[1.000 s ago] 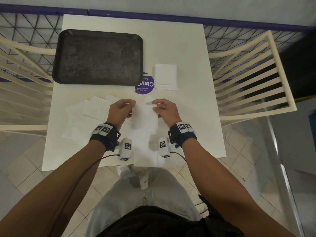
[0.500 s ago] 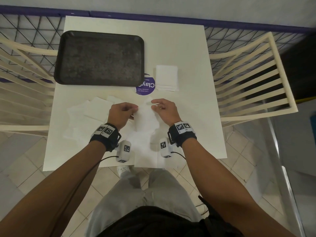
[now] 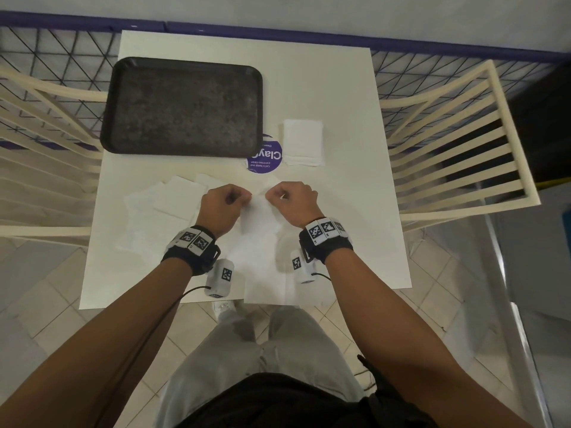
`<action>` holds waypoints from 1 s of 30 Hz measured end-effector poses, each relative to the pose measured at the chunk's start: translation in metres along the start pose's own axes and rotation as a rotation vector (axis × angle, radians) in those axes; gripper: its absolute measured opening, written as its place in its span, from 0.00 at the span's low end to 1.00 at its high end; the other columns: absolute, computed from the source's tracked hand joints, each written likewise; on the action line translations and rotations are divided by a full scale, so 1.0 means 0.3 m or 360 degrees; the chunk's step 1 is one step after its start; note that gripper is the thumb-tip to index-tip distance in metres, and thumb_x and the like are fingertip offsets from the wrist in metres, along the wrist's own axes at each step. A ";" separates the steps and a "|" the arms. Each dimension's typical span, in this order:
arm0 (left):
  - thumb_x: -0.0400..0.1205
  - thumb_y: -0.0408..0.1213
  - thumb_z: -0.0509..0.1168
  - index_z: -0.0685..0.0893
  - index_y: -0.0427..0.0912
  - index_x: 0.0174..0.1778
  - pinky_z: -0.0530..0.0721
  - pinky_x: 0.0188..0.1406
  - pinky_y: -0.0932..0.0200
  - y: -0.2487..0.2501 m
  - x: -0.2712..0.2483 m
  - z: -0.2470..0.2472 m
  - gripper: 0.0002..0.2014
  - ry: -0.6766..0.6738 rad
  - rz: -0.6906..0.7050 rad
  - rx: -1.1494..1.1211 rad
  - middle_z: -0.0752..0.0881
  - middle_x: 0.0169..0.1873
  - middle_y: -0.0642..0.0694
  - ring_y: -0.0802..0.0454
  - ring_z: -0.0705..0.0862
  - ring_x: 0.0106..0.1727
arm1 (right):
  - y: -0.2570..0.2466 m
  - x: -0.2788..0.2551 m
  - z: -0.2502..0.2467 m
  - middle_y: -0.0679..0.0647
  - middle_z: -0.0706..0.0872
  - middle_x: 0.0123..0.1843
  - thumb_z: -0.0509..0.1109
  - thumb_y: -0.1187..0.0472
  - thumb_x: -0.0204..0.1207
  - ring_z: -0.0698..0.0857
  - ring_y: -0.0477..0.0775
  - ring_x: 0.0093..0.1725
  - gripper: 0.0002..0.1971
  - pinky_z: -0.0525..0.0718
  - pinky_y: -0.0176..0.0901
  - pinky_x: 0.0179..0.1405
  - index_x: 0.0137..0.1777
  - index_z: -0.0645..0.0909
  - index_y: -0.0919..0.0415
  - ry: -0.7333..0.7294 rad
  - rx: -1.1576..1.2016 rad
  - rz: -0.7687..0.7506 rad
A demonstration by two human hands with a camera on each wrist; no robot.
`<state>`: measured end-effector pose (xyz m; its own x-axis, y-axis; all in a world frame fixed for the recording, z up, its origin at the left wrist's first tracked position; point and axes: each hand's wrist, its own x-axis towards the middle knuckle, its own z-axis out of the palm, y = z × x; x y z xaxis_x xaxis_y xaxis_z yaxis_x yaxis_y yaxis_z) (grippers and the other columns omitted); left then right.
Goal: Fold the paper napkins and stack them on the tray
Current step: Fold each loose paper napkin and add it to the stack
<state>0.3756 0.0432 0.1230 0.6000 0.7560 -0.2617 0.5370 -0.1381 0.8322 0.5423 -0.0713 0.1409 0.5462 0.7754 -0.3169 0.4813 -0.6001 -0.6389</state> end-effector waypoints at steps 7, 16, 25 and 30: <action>0.88 0.38 0.68 0.86 0.46 0.50 0.84 0.48 0.65 0.009 -0.009 0.015 0.03 0.0053 0.0091 0.0023 0.90 0.48 0.51 0.49 0.87 0.49 | 0.038 -0.004 -0.027 0.47 0.88 0.35 0.78 0.60 0.76 0.84 0.48 0.35 0.03 0.83 0.40 0.44 0.44 0.92 0.59 0.0119 0.0547 0.0058; 0.89 0.35 0.65 0.86 0.41 0.54 0.74 0.40 0.79 0.022 -0.002 0.037 0.05 0.0208 0.0144 0.0000 0.88 0.47 0.50 0.51 0.83 0.48 | 0.028 -0.017 0.006 0.52 0.88 0.35 0.76 0.53 0.78 0.88 0.56 0.39 0.05 0.85 0.43 0.49 0.50 0.88 0.51 0.0235 0.0671 0.0110; 0.89 0.36 0.65 0.84 0.46 0.52 0.75 0.40 0.81 0.028 0.025 0.038 0.03 0.0274 0.0110 -0.0086 0.89 0.50 0.48 0.53 0.84 0.48 | 0.052 -0.048 0.018 0.52 0.91 0.39 0.73 0.59 0.78 0.87 0.52 0.36 0.02 0.83 0.41 0.50 0.48 0.83 0.55 0.0053 0.0569 0.0294; 0.92 0.43 0.61 0.82 0.43 0.62 0.80 0.25 0.69 0.064 0.021 0.051 0.09 0.0210 -0.0034 -0.0253 0.89 0.43 0.47 0.50 0.85 0.31 | 0.064 0.017 -0.062 0.54 0.90 0.45 0.73 0.59 0.80 0.85 0.51 0.44 0.07 0.79 0.37 0.51 0.55 0.87 0.60 0.0215 0.0462 0.0232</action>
<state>0.3988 0.0354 0.1298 0.5009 0.8364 -0.2226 0.4423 -0.0264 0.8965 0.5670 -0.0824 0.1401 0.6899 0.6412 -0.3360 0.1873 -0.6065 -0.7727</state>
